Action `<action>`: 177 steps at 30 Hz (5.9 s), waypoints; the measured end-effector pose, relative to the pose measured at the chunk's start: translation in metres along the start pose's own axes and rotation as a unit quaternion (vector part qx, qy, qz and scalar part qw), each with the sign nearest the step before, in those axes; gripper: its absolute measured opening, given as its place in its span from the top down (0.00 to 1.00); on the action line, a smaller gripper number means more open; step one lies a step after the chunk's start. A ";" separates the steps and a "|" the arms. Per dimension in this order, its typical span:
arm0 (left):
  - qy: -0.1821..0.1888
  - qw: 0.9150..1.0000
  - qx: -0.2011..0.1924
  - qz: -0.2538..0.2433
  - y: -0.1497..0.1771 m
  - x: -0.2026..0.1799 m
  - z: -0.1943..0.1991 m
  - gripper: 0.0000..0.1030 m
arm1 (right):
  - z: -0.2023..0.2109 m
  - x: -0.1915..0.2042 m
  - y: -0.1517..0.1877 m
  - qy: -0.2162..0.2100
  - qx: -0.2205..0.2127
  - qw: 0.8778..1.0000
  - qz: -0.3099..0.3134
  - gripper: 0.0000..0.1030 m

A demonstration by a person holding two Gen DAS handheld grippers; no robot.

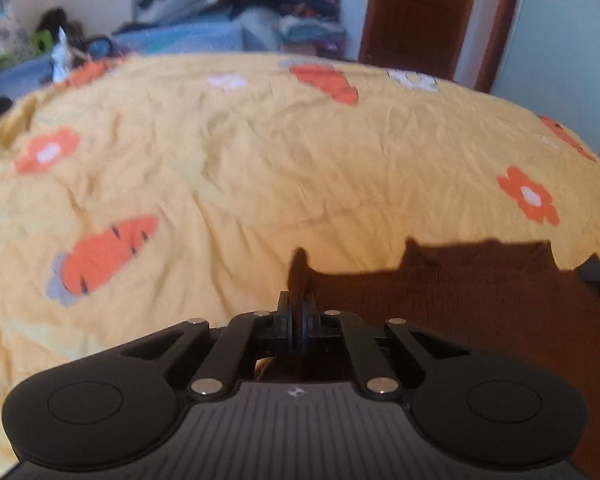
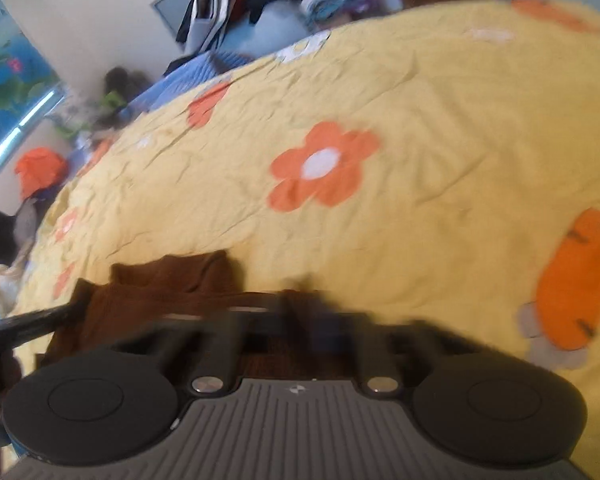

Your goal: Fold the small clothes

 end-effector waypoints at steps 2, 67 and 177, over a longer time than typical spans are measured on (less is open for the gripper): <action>-0.014 0.999 -0.040 0.001 -0.005 0.006 0.016 0.96 | 0.020 0.011 -0.004 -0.002 -0.052 0.998 0.033 0.87; -0.007 0.998 -0.042 -0.055 0.088 -0.076 0.056 0.10 | 0.033 0.108 0.121 0.081 -0.048 0.978 0.187 0.00; -0.030 0.920 -0.156 -0.359 0.178 -0.183 0.115 0.17 | 0.113 -0.004 0.115 -0.168 0.037 0.984 -0.038 0.34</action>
Point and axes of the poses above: each gripper's, at about its wrist camera, not at the fingertips, and z roughly against the way its jaws point, x to its left, y to its underside, the point moved 8 cm from there along -z, roughly the way its jaws point, and after that the axes turned 6 degrees about x, right-handed, at the moved point
